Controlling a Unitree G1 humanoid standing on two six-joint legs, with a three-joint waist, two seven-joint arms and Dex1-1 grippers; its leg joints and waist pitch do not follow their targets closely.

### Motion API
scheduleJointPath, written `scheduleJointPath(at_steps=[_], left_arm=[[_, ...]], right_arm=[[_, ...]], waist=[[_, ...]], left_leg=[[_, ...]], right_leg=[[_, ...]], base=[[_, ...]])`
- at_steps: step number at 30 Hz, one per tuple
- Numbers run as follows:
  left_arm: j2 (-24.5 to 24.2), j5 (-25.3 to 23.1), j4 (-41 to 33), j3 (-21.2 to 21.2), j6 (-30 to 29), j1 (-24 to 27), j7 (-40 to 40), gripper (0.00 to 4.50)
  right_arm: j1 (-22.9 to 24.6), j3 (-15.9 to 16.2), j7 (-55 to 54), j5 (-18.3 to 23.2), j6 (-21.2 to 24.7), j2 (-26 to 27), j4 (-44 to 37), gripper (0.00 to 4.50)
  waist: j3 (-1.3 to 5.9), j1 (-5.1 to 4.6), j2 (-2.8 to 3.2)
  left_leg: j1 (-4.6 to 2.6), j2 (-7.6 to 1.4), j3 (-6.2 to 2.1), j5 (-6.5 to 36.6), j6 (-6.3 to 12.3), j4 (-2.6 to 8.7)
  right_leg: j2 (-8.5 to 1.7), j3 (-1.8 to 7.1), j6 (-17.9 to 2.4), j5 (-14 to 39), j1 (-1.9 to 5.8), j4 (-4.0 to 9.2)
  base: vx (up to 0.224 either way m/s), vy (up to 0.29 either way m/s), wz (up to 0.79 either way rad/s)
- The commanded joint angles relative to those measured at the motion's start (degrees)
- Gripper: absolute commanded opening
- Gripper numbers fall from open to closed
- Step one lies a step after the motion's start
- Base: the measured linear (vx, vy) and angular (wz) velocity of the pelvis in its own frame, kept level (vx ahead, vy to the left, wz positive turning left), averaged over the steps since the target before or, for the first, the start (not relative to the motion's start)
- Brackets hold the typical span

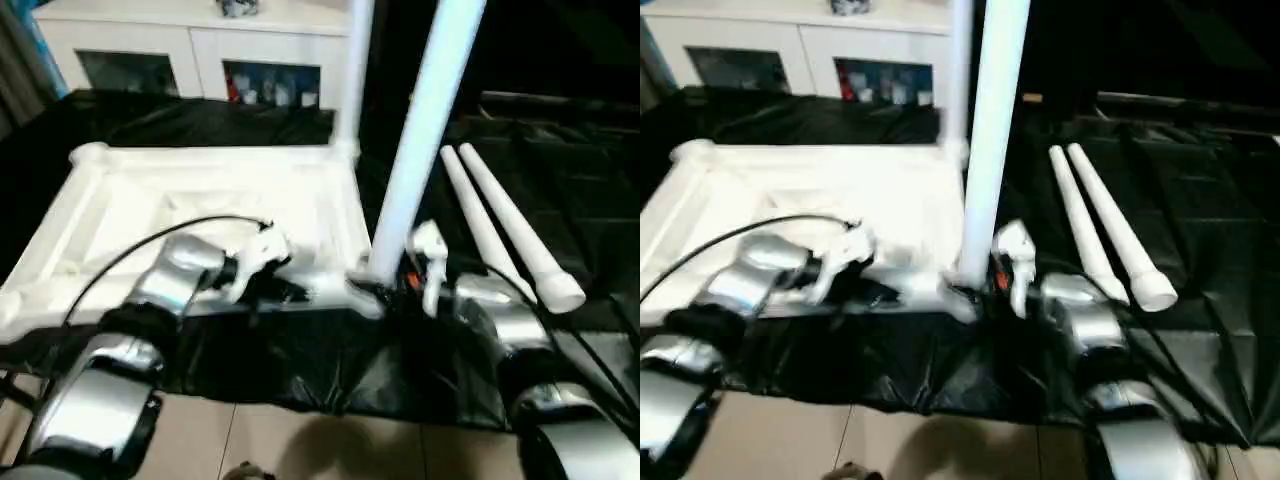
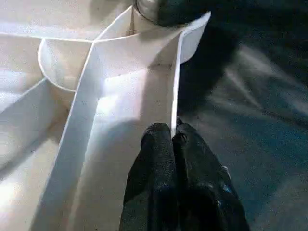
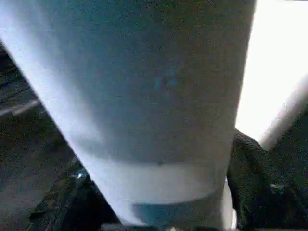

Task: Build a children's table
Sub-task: Rotate leg to tighten

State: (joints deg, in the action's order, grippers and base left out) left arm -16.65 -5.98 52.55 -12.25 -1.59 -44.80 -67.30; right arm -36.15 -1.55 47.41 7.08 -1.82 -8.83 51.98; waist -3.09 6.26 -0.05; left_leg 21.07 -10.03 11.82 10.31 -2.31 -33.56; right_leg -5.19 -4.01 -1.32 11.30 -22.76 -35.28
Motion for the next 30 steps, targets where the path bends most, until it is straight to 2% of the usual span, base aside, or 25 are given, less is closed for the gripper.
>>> scheduleJointPath(at_steps=[1, 3, 4, 5, 7, 8, 9, 10, 11, 12, 13, 14, 15, 16, 17, 18, 19, 21, 22, 23, 25, 26, 28, 29, 30], left_arm=[[3.6, 0.4, 0.3, 0.8, -1.8, -1.9, 7.5, 0.0], [7.3, 0.2, 0.7, 2.0, -3.2, -2.9, 15.8, 0.0], [7.3, 0.2, 0.7, 2.0, -3.2, -2.9, 15.8, 0.0], [9.6, 0.1, 1.3, 2.6, -3.3, -3.5, 21.0, 0.0], [10.5, -0.4, 1.7, 2.3, -2.4, -3.6, 22.4, 0.0], [10.5, -0.4, 1.7, 2.3, -2.4, -3.6, 22.4, 0.0], [11.2, -1.4, 2.3, 1.4, -0.5, -3.5, 23.0, 0.0], [11.3, -1.7, 3.0, 1.2, 0.1, -3.7, 23.1, 0.0], [11.3, -1.9, 3.5, 1.1, 0.3, -3.9, 23.3, 0.0], [11.0, -2.1, 4.3, 1.0, 1.0, -4.2, 23.1, 0.0], [11.0, -2.1, 4.3, 1.0, 1.0, -4.2, 23.1, 0.0], [10.4, -2.2, 4.8, 0.8, 1.5, -4.3, 22.4, 0.0], [10.1, -2.4, 5.1, 0.7, 2.0, -4.4, 22.1, 0.0], [9.9, -2.4, 5.4, 0.6, 2.3, -4.5, 21.7, 0.0], [9.7, -2.4, 5.7, 0.5, 2.6, -4.5, 21.4, 0.0], [9.6, -2.6, 6.0, 0.3, 2.9, -4.6, 21.3, 0.0], [9.5, -2.6, 6.3, 0.2, 3.2, -4.7, 21.1, 0.0], [9.5, -2.7, 7.0, 0.3, 3.6, -4.9, 21.3, 0.0], [9.5, -2.8, 7.6, 0.3, 4.0, -5.1, 21.4, 0.0], [9.6, -2.9, 8.2, 0.4, 4.4, -5.3, 21.4, 0.0], [9.7, -2.6, 9.4, 0.7, 5.4, -5.5, 21.6, 0.0], [9.7, -2.5, 9.5, 0.8, 5.5, -5.5, 21.6, 0.0], [9.8, -2.2, 9.5, 1.2, 6.0, -5.4, 22.6, 0.0], [10.0, -1.2, 9.4, 2.7, 6.5, -5.4, 24.7, 0.0], [10.1, -0.2, 9.3, 3.8, 6.5, -5.6, 25.2, 0.27]], right_arm=[[-1.1, 0.7, -8.8, -1.8, -0.4, 3.0, 2.6, 2.63], [-2.8, -2.5, -21.8, -1.2, -1.4, 5.0, 5.9, 2.63], [-2.8, -2.5, -21.8, -1.2, -1.4, 5.0, 5.9, 2.63], [-3.8, -3.9, -28.4, -1.1, -2.0, 6.3, 7.5, 2.63], [-4.3, -4.0, -30.8, -1.5, -2.7, 6.9, 7.9, 2.63], [-4.3, -4.0, -30.8, -1.5, -2.7, 6.9, 7.9, 2.63], [-4.8, -3.8, -32.8, -2.4, -4.2, 7.9, 8.2, 2.63], [-5.3, -3.6, -33.9, -3.1, -5.4, 8.3, 9.0, 2.63], [-5.6, -3.6, -34.4, -3.4, -6.2, 8.7, 9.6, 2.63], [-6.3, -4.0, -34.7, -3.1, -7.1, 9.1, 10.4, 2.98], [-6.3, -4.0, -34.7, -3.1, -7.1, 9.1, 10.4, 3.33], [-6.5, -4.5, -33.2, -2.3, -7.4, 9.2, 10.5, 3.32], [-6.7, -4.5, -32.6, -2.2, -7.8, 9.2, 10.8, 3.35], [-6.8, -4.3, -32.2, -2.4, -8.0, 9.0, 10.7, 3.45], [-6.7, -4.0, -31.3, -2.4, -8.3, 8.7, 10.5, 3.73], [-6.5, -3.7, -30.3, -2.4, -8.7, 8.4, 10.1, 3.73], [-6.2, -3.3, -29.1, -2.4, -9.1, 8.0, 9.5, 3.78], [-5.8, -2.8, -28.0, -2.7, -9.6, 7.4, 9.0, 3.85], [-5.5, -2.5, -27.5, -3.0, -10.2, 7.0, 8.8, 4.14], [-4.6, -1.9, -27.2, -3.5, -10.2, 6.1, 7.5, 4.14], [-0.5, 0.1, -25.1, -5.1, -9.6, 3.5, 1.6, 4.14], [0.5, 0.5, -24.2, -5.2, -9.2, 3.1, 0.0, 4.14], [3.5, 2.0, -22.0, -5.7, -7.4, 2.0, -4.8, 4.14], [7.1, 4.0, -19.9, -6.3, -5.3, 0.9, -11.0, 4.14], [8.5, 4.6, -19.4, -6.4, -4.2, 0.6, -13.4, 4.22]], waist=[[3.28, -0.39, -0.06], [3.68, -0.44, 0.35], [3.85, -0.39, 0.17], [3.98, -0.28, 0.29], [4.29, -0.01, 0.33], [4.39, 0.09, 0.2], [4.37, 0.16, 0.34], [4.29, 0.01, 0.63], [4.24, -0.04, 0.57], [4.13, -0.09, 0.87], [3.98, -0.16, 0.76], [3.98, -0.16, 0.76], [3.81, -0.28, 1.21], [3.86, -0.35, 1.31], [3.85, -0.7, 1.33], [3.9, -1.01, 1.22], [3.91, -1.3, 1.59], [4.0, -1.23, 1.81], [3.96, -1.29, 1.73], [4.02, -1.23, 2.07], [4.07, -0.98, 2.17], [4.06, -0.85, 1.96], [4.0, -0.63, 1.92], [3.99, -0.7, 1.93], [3.86, -0.83, 1.33]], left_leg=[[-1.43, -3.92, -2.22, 15.8, -1.49, 4.8], [-1.31, -3.76, -2.07, 13.8, -1.26, 4.57], [-1.25, -3.63, -1.88, 11.8, -0.42, 4.36], [-1.09, -3.51, -1.85, 10.5, 0.19, 4.21], [-0.83, -3.25, -1.63, 6.2, 2.57, 3.71], [-0.67, -3.14, -1.63, 5.3, 3.41, 3.58], [-0.44, -3.1, -1.65, 4.1, 4.96, 3.44], [-0.45, -3.14, -1.62, 5.0, 5.53, 3.43], [-0.51, -3.16, -1.66, 5.7, 5.44, 3.5], [-0.61, -3.2, -1.69, 7.2, 5.0, 3.61], [-0.63, -3.26, -1.7, 8.9, 4.39, 3.76], [-0.63, -3.26, -1.7, 8.9, 4.39, 3.76], [-0.66, -3.45, -1.86, 11.2, 3.35, 4.05], [-0.7, -3.46, -1.91, 11.7, 3.05, 4.1], [-0.57, -3.48, -2.02, 12.2, 2.55, 4.22], [-0.53, -3.46, -1.98, 12.1, 2.59, 4.15], [-0.51, -3.37, -1.9, 12.0, 2.76, 4.04], [-0.52, -3.33, -1.85, 10.9, 3.35, 3.81], [-0.47, -3.26, -1.76, 10.7, 3.69, 3.72], [-0.49, -3.26, -1.78, 10.5, 3.79, 3.62], [-0.51, -3.22, -1.7, 9.1, 4.86, 3.37], [-0.38, -3.3, -1.73, 8.5, 5.71, 3.29], [-0.2, -3.26, -1.78, 7.9, 6.71, 3.19], [-0.12, -3.23, -1.81, 8.1, 6.85, 3.19], [-0.1, -3.3, -1.86, 9.6, 6.89, 3.34]], right_leg=[[-4.9, 3.15, -12.4, 17.5, 1.77, 5.08], [-4.8, 3.2, -12.8, 12.9, 2.01, 4.67], [-4.53, 3.12, -13.5, 8.4, 2.14, 4.4], [-4.48, 3.07, -13.8, 6.2, 2.35, 4.14], [-4.22, 2.95, -14.8, -1.9, 2.62, 3.41], [-4.27, 2.89, -15.0, -3.4, 2.81, 3.21], [-4.33, 2.82, -15.2, -5.1, 2.89, 3.07], [-4.38, 2.73, -15.0, -4.0, 2.71, 3.4], [-4.36, 2.67, -14.9, -2.9, 2.77, 3.48], [-4.36, 2.65, -14.8, -0.3, 2.74, 3.75], [-4.41, 2.68, -14.5, 2.6, 2.8, 4.08], [-4.41, 2.68, -14.5, 2.6, 2.8, 4.08], [-4.41, 2.71, -14.0, 5.7, 2.73, 4.32], [-4.3, 2.67, -13.8, 6.0, 2.7, 4.32], [-4.21, 2.65, -13.8, 5.6, 2.83, 4.19], [-4.22, 2.67, -14.2, 4.4, 2.85, 4.09], [-4.14, 2.65, -14.6, 3.2, 2.83, 4.11], [-4.26, 2.69, -15.4, 1.2, 2.9, 3.83], [-4.13, 2.62, -15.6, 0.6, 2.97, 3.91], [-4.23, 2.65, -15.8, 0.1, 3.03, 3.77], [-4.0, 2.57, -15.7, -2.2, 3.1, 3.61], [-4.07, 2.55, -15.8, -3.0, 3.19, 3.48], [-4.08, 2.51, -15.3, -2.7, 3.29, 3.62], [-4.11, 2.47, -15.3, -2.1, 3.33, 3.63], [-4.11, 2.45, -14.4, 1.3, 3.24, 4.07]], base=[[0.0, 0.0, 0.0], [0.0, 0.0, 0.0], [0.0, 0.0, 0.0], [0.0, 0.0, 0.0], [0.0, 0.0, 0.0], [0.0, 0.0, 0.0], [0.0, 0.0, 0.0], [0.0, 0.0, 0.0], [0.0, 0.0, 0.0], [0.0, 0.0, 0.0], [0.0, 0.0, 0.0], [0.0, 0.0, 0.0], [0.0, 0.0, 0.0], [0.0, 0.0, 0.0], [0.0, 0.0, 0.0], [0.0, 0.0, 0.0], [0.0, 0.0, 0.0], [0.0, 0.0, 0.0], [0.0, 0.0, 0.0], [0.0, 0.0, 0.0], [0.0, 0.0, 0.0], [0.0, 0.0, 0.0], [0.0, 0.0, 0.0], [0.0, 0.0, 0.0], [0.0, 0.0, 0.0]])
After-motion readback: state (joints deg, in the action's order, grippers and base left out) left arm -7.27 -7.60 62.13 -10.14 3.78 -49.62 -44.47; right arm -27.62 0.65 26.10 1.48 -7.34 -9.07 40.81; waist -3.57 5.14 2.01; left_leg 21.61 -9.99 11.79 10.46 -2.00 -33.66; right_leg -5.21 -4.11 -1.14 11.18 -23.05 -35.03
